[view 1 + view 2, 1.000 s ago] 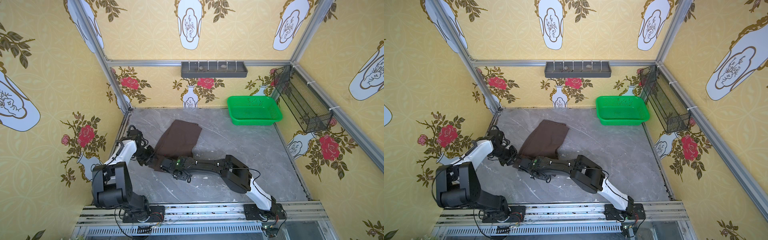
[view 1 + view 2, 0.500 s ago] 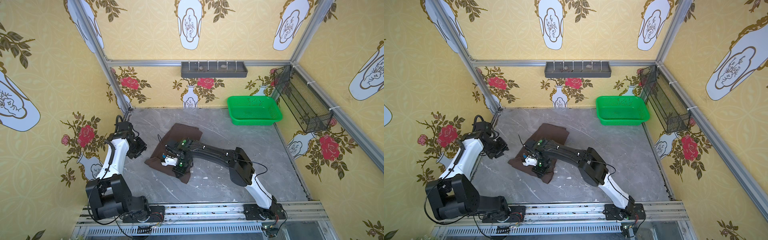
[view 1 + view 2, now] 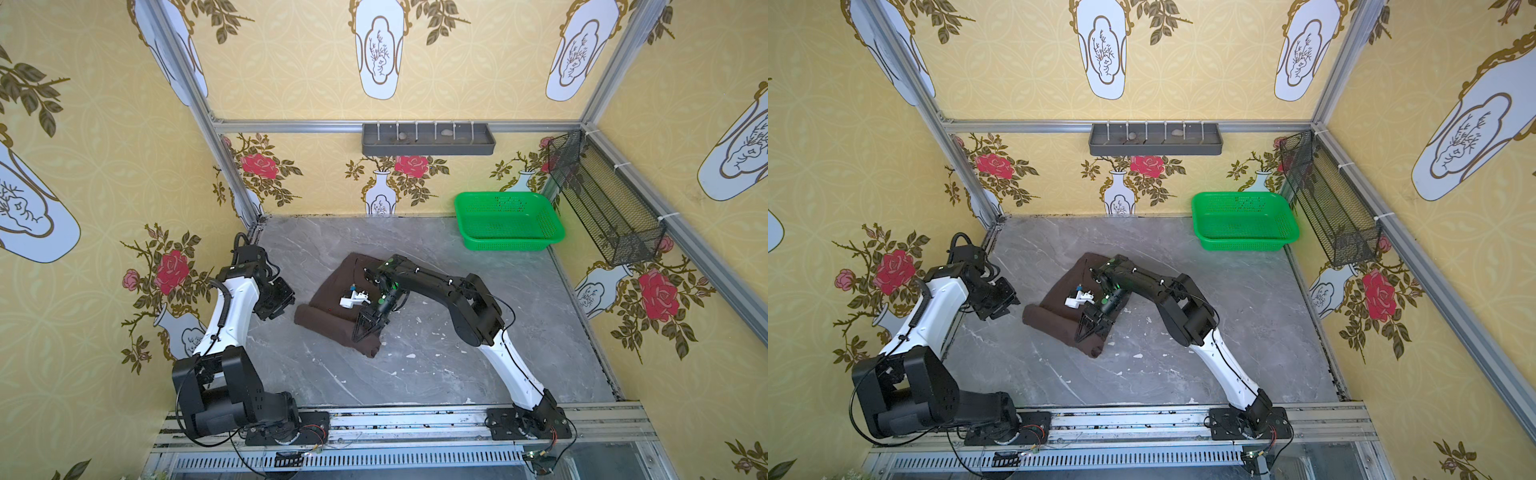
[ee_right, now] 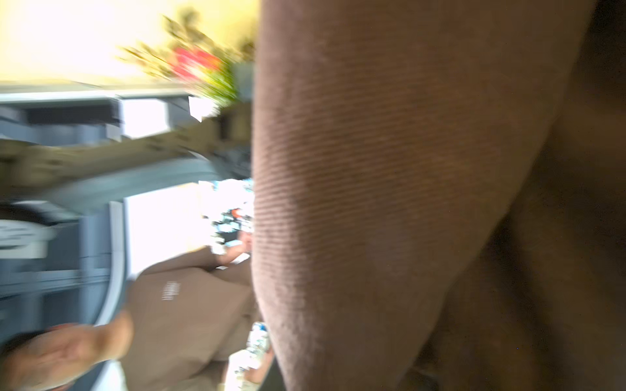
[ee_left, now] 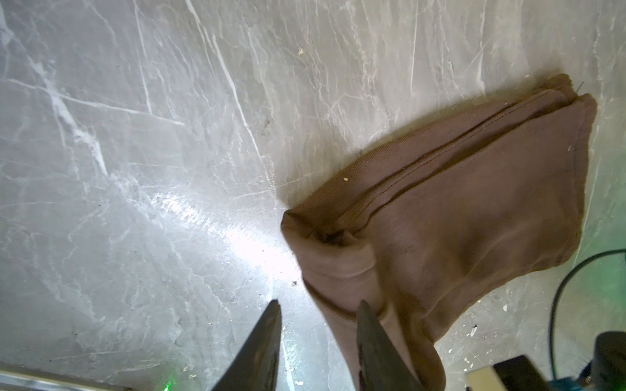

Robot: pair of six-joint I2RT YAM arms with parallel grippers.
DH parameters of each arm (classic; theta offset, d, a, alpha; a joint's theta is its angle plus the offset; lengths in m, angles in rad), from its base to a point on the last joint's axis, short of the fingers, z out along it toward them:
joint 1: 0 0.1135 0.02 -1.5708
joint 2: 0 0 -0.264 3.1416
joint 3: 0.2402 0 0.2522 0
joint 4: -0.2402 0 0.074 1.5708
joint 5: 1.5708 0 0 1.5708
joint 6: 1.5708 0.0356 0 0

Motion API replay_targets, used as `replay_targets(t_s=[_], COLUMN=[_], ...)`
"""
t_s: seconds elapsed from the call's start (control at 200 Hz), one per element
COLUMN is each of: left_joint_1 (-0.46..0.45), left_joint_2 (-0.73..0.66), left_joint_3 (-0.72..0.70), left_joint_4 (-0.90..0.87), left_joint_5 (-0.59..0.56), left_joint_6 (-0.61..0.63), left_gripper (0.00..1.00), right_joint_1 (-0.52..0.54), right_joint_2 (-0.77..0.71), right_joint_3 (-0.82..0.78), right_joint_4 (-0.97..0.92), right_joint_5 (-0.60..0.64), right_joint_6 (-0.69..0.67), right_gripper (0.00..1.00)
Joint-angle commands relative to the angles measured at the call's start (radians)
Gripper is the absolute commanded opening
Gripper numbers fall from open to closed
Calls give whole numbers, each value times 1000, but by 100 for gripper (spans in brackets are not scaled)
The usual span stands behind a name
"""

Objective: Roll up the long pants
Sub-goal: Roll the long pant at the center of the board.

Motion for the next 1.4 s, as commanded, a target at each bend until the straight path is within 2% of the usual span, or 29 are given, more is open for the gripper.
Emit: replay_targets(t_s=[0.0,0.23,0.33,0.475,0.57,0.68,0.905,1.08,1.2,1.395], left_joint_1=[-1,-19,-49,-79,-102,-128,-197,-235,-236,-235], left_joint_2=[10,1,2,18,33,56,123,176,192,216], left_joint_3=[-17,-71,-78,-75,-70,-64,-36,0,11,16], left_joint_4=[-5,39,53,72,90,110,163,178,174,167], left_joint_5=[33,108,112,124,127,132,134,126,120,104], left_joint_6=[1,-56,-74,-101,-119,-132,-197,-212,-202,-171], left_gripper=[38,38,38,38,38,38,38,38,38,38], right_joint_1=[-34,-76,-89,-104,-114,-123,-124,-124,-118,-94], right_joint_2=[15,52,65,73,74,83,84,75,77,116], right_joint_3=[10,-7,-5,1,11,20,93,123,133,187], right_joint_4=[38,56,59,54,47,41,9,17,29,10], right_joint_5=[-150,-84,-45,9,53,84,272,369,370,369], right_joint_6=[31,66,80,85,86,87,71,83,94,88], right_gripper=[3,7,16,35,42,46,46,45,40,40])
